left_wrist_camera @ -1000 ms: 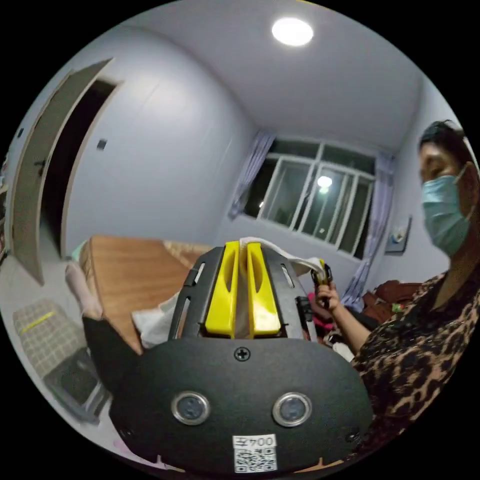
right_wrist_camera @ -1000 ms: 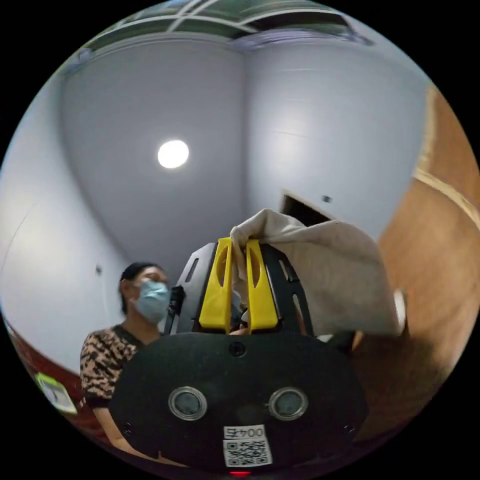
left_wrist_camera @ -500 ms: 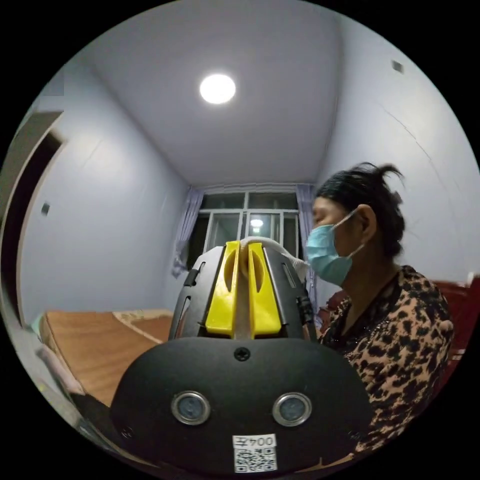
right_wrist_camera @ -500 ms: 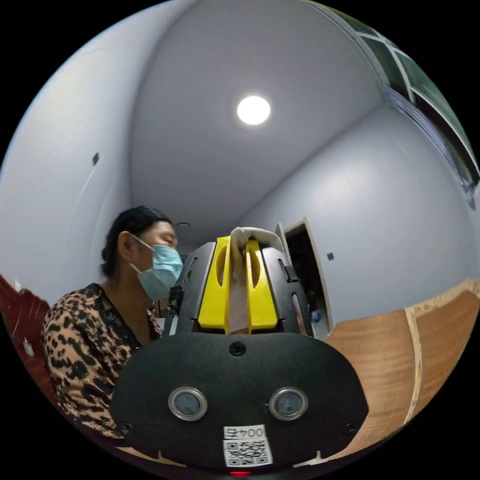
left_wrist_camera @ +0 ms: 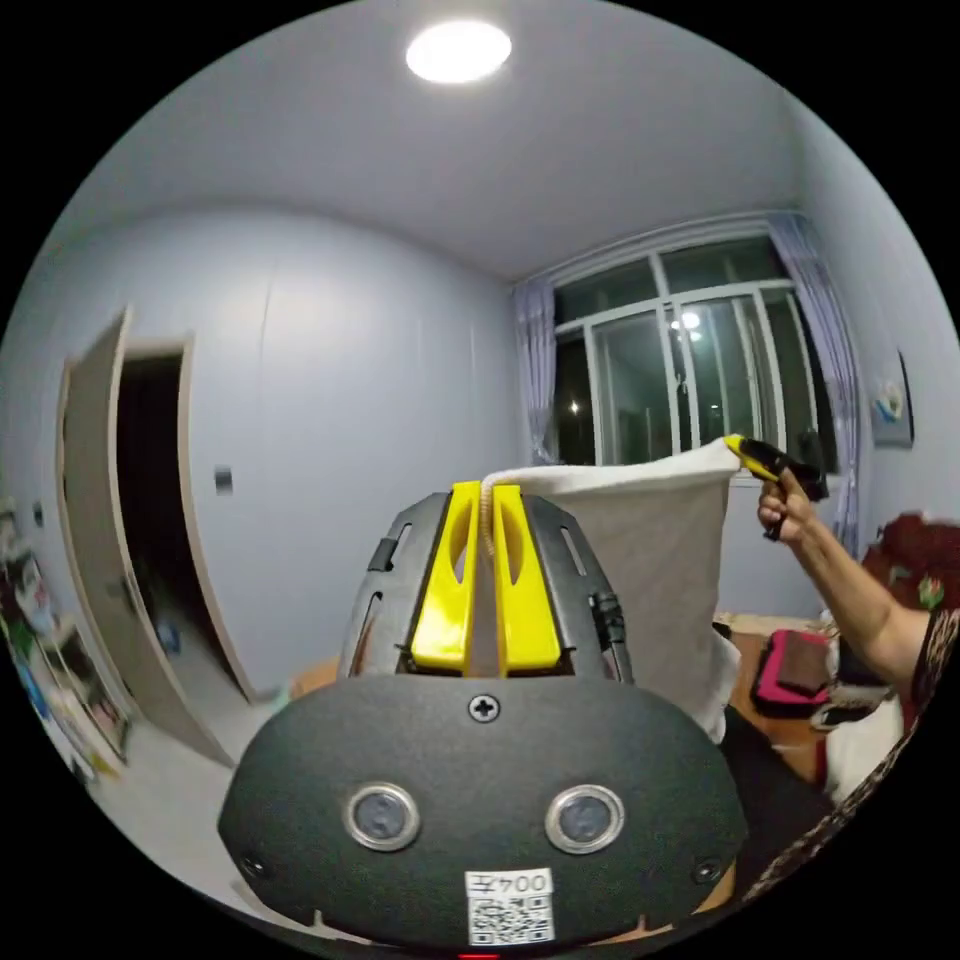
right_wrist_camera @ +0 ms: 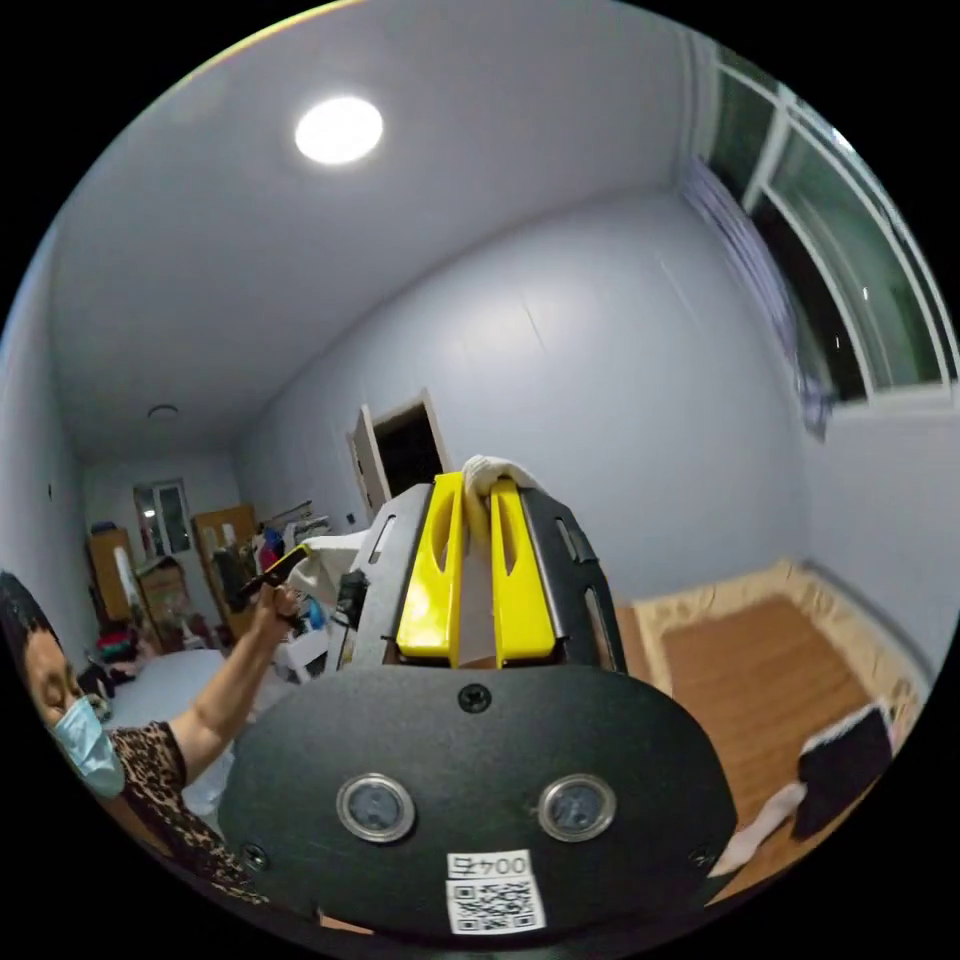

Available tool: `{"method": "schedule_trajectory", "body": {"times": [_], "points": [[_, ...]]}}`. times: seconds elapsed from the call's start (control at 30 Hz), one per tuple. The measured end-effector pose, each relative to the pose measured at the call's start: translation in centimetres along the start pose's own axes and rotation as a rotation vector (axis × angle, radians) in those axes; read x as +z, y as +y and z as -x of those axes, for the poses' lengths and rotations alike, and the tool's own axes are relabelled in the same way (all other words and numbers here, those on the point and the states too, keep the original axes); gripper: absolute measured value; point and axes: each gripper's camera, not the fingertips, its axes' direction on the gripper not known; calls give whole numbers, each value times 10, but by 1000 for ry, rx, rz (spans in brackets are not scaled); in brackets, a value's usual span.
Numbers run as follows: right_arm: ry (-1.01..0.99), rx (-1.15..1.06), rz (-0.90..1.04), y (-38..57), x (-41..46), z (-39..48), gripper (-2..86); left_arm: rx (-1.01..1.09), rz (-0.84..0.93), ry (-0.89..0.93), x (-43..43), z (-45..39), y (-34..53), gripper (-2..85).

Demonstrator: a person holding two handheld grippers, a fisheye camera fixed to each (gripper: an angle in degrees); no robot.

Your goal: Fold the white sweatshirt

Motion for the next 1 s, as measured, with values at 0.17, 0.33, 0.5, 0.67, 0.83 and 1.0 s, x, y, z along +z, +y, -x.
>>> {"method": "schedule_trajectory", "body": {"times": [0.17, 0.33, 0.5, 0.67, 0.83, 1.0], "points": [[3, -109, -23, -18, -24, 29, 52, 184, -34, 65, -38, -68, 26, 18], [-28, 63, 218, 102, 2, -37, 54, 268, 301, 43, 7, -139, 204, 12], [-10, 439, 467, 298, 49, -140, 56, 264, 782, 85, 92, -215, 439, 11], [164, 725, 808, 497, 92, -202, 57, 343, 1285, 203, 163, -280, 622, 13], [274, 610, 1042, 531, 120, -185, 57, 458, 1343, 263, 172, -305, 636, 13], [278, 530, 1025, 511, 122, -167, 57, 417, 1300, 263, 167, -288, 633, 12]]}}
